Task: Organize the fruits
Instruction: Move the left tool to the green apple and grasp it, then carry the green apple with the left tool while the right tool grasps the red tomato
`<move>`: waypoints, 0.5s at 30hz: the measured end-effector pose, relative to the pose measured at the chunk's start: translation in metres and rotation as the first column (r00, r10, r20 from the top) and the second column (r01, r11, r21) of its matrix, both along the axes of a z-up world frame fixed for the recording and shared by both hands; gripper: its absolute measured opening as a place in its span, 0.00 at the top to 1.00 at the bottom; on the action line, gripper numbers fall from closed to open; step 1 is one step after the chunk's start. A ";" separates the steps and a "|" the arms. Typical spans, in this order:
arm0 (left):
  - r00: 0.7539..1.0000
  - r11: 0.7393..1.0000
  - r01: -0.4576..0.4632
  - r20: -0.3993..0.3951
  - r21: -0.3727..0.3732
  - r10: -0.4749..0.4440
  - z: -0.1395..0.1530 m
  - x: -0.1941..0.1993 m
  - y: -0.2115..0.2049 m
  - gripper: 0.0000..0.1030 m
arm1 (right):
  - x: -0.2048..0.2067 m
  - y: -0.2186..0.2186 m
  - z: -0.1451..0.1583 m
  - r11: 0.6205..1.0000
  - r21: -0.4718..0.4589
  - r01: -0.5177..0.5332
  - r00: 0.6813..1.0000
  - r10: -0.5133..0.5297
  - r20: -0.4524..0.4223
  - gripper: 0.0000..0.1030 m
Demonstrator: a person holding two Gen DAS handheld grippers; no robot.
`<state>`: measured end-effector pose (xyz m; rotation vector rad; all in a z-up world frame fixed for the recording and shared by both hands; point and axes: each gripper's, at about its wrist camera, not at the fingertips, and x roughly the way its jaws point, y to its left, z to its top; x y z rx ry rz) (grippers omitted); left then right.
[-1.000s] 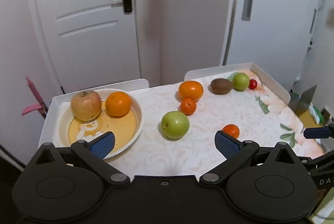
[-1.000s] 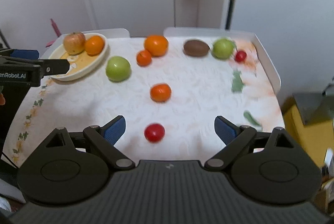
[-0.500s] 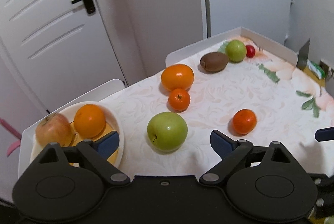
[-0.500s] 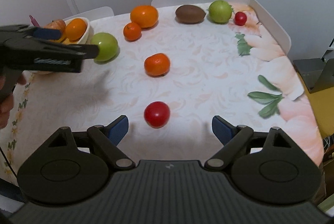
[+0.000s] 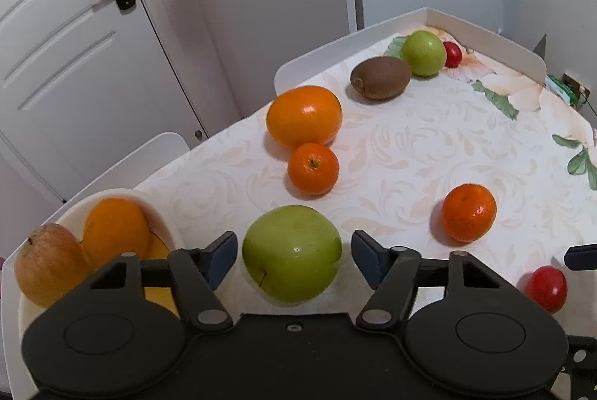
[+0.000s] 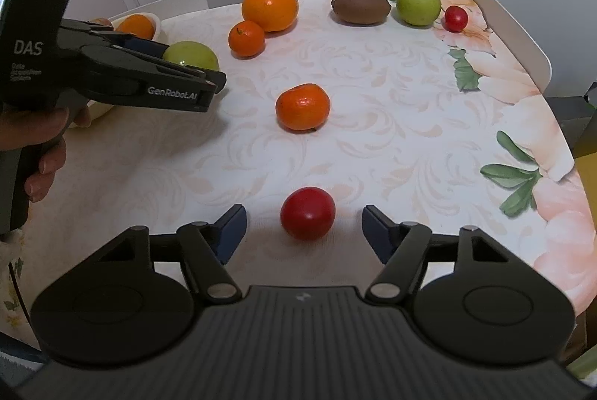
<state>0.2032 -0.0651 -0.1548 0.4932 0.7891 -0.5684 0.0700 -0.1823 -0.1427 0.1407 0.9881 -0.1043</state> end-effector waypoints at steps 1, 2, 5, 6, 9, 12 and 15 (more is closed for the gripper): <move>1.000 1.000 0.003 -0.002 0.004 -0.003 -0.001 0.000 -0.001 0.34 | 0.000 -0.001 0.000 1.000 0.002 0.001 1.000 -0.001 -0.003 0.21; 1.000 1.000 0.004 -0.001 0.009 -0.004 -0.002 -0.001 -0.001 0.37 | 0.000 -0.001 -0.001 1.000 0.004 0.001 1.000 -0.001 -0.005 0.23; 1.000 1.000 0.001 0.009 0.012 -0.002 -0.002 0.000 0.000 0.40 | 0.001 -0.001 0.000 1.000 0.003 -0.005 1.000 0.005 -0.009 0.26; 1.000 1.000 -0.001 0.004 0.007 0.001 -0.001 0.000 0.001 0.40 | 0.001 -0.001 -0.001 1.000 0.003 -0.007 1.000 0.007 -0.011 0.27; 1.000 1.000 -0.003 0.002 0.006 0.003 0.000 -0.002 0.002 0.40 | 0.002 -0.001 -0.001 1.000 0.004 -0.011 1.000 0.011 -0.013 0.29; 1.000 1.000 -0.005 0.010 0.011 0.005 0.000 -0.007 0.003 0.40 | 0.002 -0.001 -0.002 1.000 0.001 -0.012 1.000 0.012 -0.016 0.30; 1.000 1.000 -0.010 0.012 0.010 0.010 0.002 -0.012 0.006 0.40 | 0.002 -0.001 -0.002 1.000 0.000 -0.021 1.000 0.021 -0.014 0.31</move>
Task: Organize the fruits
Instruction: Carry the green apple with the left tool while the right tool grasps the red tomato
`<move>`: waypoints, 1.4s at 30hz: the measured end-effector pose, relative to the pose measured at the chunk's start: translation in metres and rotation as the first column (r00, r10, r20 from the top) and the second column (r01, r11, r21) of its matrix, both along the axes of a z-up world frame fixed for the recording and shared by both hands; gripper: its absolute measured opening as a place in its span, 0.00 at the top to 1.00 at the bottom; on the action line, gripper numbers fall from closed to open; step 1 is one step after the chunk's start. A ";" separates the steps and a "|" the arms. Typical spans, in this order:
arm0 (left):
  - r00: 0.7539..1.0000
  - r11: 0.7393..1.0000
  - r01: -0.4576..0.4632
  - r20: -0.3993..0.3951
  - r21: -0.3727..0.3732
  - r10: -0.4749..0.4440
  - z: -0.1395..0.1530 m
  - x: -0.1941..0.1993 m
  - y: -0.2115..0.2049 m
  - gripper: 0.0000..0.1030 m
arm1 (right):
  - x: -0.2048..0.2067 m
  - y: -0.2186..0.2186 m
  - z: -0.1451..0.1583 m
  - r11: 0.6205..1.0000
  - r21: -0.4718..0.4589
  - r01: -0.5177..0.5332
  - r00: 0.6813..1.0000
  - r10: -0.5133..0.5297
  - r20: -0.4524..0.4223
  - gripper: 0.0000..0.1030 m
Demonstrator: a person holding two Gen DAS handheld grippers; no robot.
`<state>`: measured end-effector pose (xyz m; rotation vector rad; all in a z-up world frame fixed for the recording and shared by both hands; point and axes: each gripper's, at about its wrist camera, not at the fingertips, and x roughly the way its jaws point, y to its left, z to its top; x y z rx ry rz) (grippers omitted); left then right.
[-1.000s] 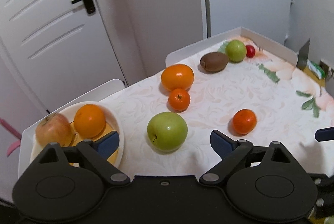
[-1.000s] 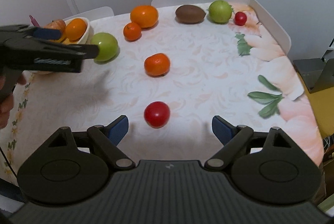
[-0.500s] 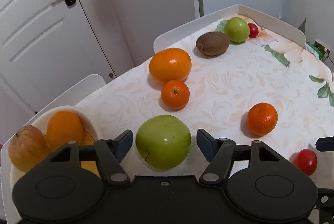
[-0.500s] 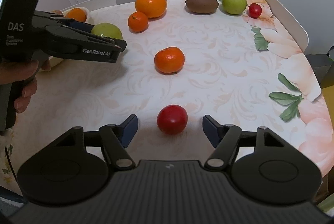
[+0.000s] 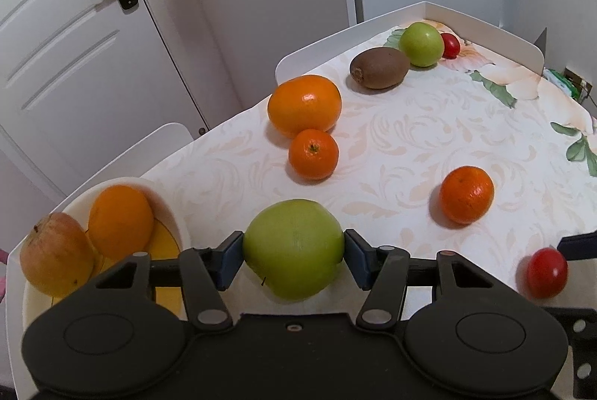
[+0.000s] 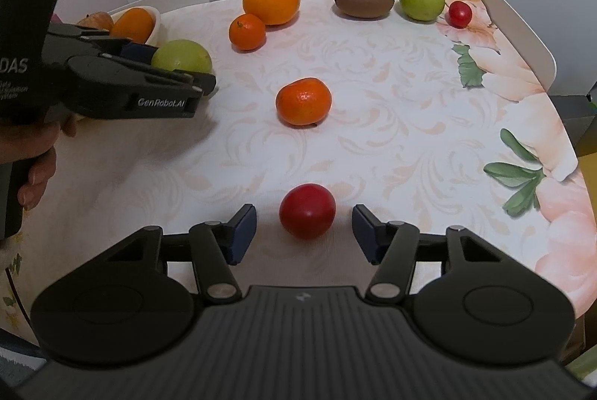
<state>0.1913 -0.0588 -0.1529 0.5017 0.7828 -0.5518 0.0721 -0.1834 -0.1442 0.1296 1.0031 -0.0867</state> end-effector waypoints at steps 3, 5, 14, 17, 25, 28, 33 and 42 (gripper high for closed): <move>1.000 1.000 -0.011 -0.004 -0.005 0.011 0.001 -0.004 0.004 0.40 | 0.000 0.000 0.000 1.000 -0.002 -0.010 1.000 0.010 -0.005 0.32; 1.000 1.000 -0.021 -0.006 -0.008 0.021 0.002 -0.008 0.006 0.40 | 0.001 0.001 -0.001 1.000 -0.007 -0.020 1.000 0.020 -0.012 0.38; 0.995 0.994 -0.100 -0.024 -0.042 0.099 0.015 -0.035 0.027 0.40 | -0.001 0.002 0.009 0.997 -0.026 -0.077 0.997 0.077 0.000 0.55; 0.989 0.988 -0.142 -0.040 -0.069 0.139 0.023 -0.046 0.035 0.40 | -0.003 0.003 0.017 0.995 -0.033 -0.099 0.995 0.099 0.014 0.55; 0.964 0.951 -0.267 -0.047 -0.155 0.263 0.057 -0.070 0.058 0.40 | -0.001 0.009 0.046 0.985 -0.035 -0.169 0.984 0.170 0.053 0.55; 0.949 0.933 -0.315 -0.038 -0.175 0.313 0.069 -0.074 0.069 0.40 | 0.005 0.015 0.058 0.979 -0.027 -0.204 0.976 0.206 0.077 0.55; 0.922 0.903 -0.383 -0.017 -0.194 0.388 0.086 -0.079 0.085 0.40 | 0.018 0.031 0.076 0.957 -0.036 -0.287 0.950 0.289 0.116 0.55; 0.884 0.863 -0.458 -0.006 -0.213 0.468 0.096 -0.060 0.119 0.40 | 0.050 0.059 0.089 0.937 -0.044 -0.347 0.925 0.349 0.151 0.55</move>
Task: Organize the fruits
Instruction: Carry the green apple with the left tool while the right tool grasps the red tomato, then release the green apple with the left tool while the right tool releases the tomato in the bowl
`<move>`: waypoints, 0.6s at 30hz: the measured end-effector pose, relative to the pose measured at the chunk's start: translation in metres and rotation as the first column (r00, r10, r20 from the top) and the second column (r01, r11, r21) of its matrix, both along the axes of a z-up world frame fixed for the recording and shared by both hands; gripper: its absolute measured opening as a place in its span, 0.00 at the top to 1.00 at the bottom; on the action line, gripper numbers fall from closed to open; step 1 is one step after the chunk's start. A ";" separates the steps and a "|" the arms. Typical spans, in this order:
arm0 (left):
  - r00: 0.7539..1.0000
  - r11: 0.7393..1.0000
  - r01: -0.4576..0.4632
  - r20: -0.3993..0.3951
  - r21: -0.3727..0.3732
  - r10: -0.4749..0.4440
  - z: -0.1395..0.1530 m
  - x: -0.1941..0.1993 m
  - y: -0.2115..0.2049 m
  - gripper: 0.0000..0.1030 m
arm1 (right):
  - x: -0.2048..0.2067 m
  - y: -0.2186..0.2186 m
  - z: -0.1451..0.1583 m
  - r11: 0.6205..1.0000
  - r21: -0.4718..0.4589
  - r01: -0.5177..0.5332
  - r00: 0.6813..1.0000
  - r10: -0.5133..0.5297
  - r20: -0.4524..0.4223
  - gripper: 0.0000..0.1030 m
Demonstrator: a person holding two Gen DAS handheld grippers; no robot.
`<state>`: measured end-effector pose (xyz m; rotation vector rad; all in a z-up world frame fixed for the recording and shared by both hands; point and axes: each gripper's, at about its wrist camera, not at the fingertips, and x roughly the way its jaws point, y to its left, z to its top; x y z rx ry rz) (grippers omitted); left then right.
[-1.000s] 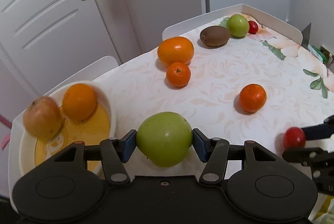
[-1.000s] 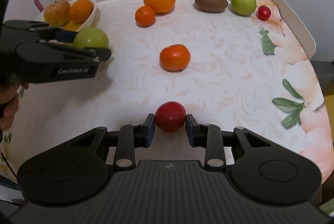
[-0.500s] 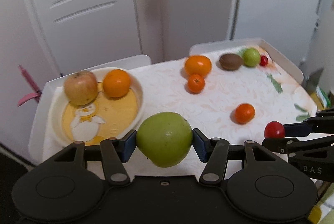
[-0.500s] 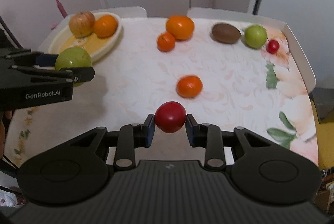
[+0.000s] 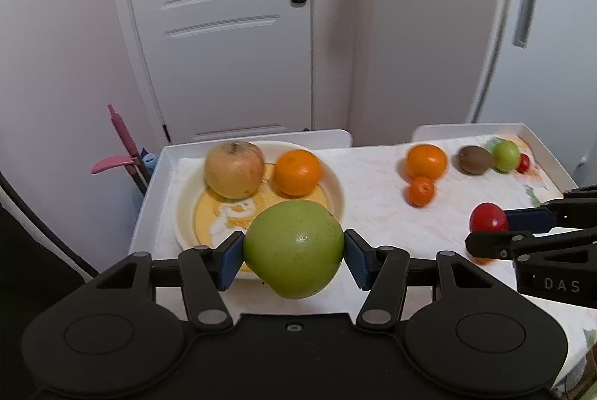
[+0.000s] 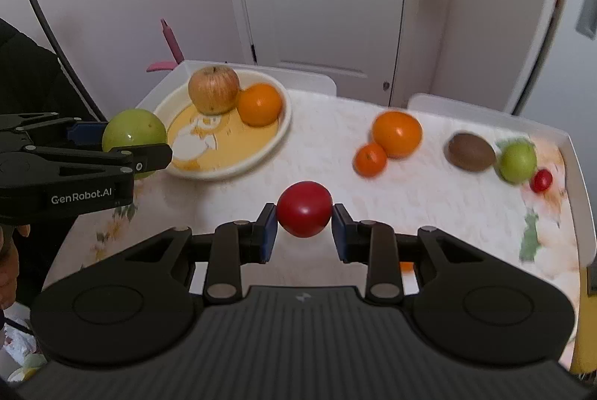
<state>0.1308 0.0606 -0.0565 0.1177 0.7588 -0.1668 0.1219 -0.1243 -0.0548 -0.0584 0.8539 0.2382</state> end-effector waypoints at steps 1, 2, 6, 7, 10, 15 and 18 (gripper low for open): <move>1.000 1.000 -0.008 -0.002 -0.005 0.008 -0.001 0.005 0.005 0.40 | 0.005 0.004 0.000 1.000 -0.001 0.000 1.000 0.000 -0.004 0.55; 1.000 1.000 -0.015 -0.006 -0.010 0.015 -0.002 0.009 0.009 0.40 | 0.009 0.007 -0.001 1.000 0.002 0.000 1.000 0.001 -0.008 0.55; 0.999 0.999 -0.037 -0.019 -0.012 0.037 -0.009 0.033 0.028 0.40 | 0.032 0.027 -0.005 1.000 -0.001 -0.016 1.000 0.016 -0.023 0.55; 0.999 0.999 -0.041 -0.023 -0.012 0.041 -0.011 0.039 0.032 0.40 | 0.038 0.032 -0.006 1.000 -0.002 -0.018 0.999 0.018 -0.026 0.55; 0.998 0.999 -0.047 -0.039 -0.003 0.047 -0.022 0.062 0.043 0.40 | 0.057 0.046 -0.009 1.000 -0.007 -0.023 0.999 0.023 -0.028 0.55; 0.998 0.999 -0.033 -0.058 0.028 0.034 -0.044 0.096 0.057 0.40 | 0.084 0.061 -0.019 0.999 -0.026 -0.023 0.999 0.022 -0.042 0.55; 0.998 0.999 -0.015 -0.068 0.047 0.019 -0.054 0.108 0.060 0.40 | 0.096 0.066 -0.024 0.999 -0.035 -0.017 0.998 0.015 -0.053 0.55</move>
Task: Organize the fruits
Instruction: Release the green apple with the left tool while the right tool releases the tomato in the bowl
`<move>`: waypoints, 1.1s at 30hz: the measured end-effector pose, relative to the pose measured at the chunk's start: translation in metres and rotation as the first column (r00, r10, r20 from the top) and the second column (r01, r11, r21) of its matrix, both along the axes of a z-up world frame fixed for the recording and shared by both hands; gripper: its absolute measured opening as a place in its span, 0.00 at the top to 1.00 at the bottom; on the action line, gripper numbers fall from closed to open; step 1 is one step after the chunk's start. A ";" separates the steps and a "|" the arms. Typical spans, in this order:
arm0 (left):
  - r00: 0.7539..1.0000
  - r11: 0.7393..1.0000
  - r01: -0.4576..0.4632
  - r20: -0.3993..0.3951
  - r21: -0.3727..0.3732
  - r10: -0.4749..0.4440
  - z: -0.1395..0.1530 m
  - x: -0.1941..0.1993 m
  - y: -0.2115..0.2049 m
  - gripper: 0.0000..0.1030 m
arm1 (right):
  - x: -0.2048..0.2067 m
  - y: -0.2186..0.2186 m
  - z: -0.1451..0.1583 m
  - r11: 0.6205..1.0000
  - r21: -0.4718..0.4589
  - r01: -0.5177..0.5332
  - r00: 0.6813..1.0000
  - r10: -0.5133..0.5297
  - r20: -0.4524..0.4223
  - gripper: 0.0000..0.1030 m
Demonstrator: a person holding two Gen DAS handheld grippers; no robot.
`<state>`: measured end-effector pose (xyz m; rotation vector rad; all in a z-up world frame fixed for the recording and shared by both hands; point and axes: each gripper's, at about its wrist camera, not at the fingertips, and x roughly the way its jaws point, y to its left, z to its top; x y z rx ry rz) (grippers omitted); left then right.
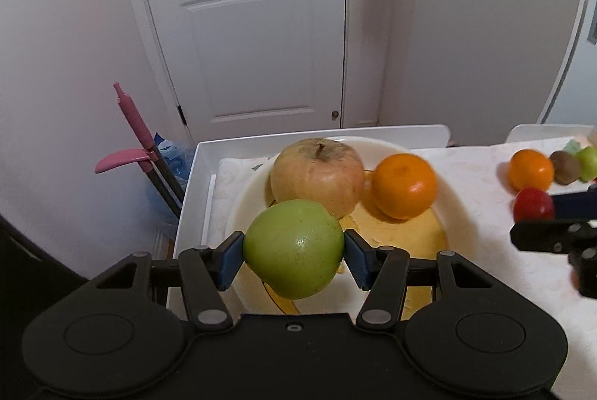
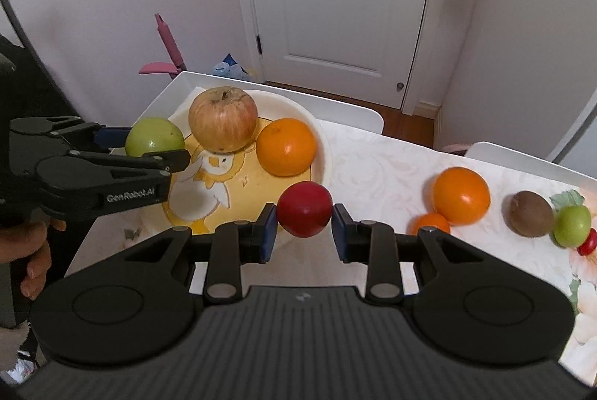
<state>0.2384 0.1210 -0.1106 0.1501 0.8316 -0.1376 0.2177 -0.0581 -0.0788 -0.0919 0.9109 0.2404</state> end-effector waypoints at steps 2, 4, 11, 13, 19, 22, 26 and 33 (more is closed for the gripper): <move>1.000 1.000 0.012 -0.008 0.015 -0.012 -0.006 0.006 0.000 0.40 | 0.006 0.003 -0.004 1.000 -0.007 0.003 1.000 -0.003 -0.007 0.55; 1.000 0.999 0.027 -0.016 0.030 -0.026 -0.012 0.010 -0.002 0.40 | 0.010 0.005 -0.008 1.000 -0.012 0.007 1.000 -0.007 -0.016 0.55; 0.998 0.997 0.060 -0.035 0.052 -0.058 -0.020 0.012 -0.008 0.27 | 0.022 0.005 -0.015 0.999 -0.010 0.030 0.999 -0.031 -0.030 0.55; 0.998 0.998 0.060 -0.002 0.037 -0.059 -0.013 0.009 -0.007 0.06 | 0.024 0.003 -0.014 0.999 -0.007 0.035 0.999 -0.035 -0.028 0.55; 0.998 0.998 0.051 0.024 0.023 -0.051 0.001 -0.004 -0.005 0.02 | 0.027 -0.001 -0.010 1.000 -0.003 0.021 1.000 -0.021 -0.022 0.55; 0.999 0.999 0.025 0.035 0.026 -0.026 0.007 -0.012 -0.004 0.02 | 0.029 0.001 -0.010 1.000 -0.006 -0.010 1.000 0.010 -0.021 0.55; 0.999 1.000 -0.026 0.038 0.012 0.025 0.013 -0.022 -0.001 0.02 | 0.033 0.004 -0.011 0.998 0.000 -0.059 0.998 0.059 -0.027 0.55; 0.996 0.996 -0.084 0.041 0.011 0.084 0.017 -0.034 -0.002 0.02 | 0.043 0.014 -0.023 0.991 0.008 -0.137 0.989 0.137 -0.050 0.55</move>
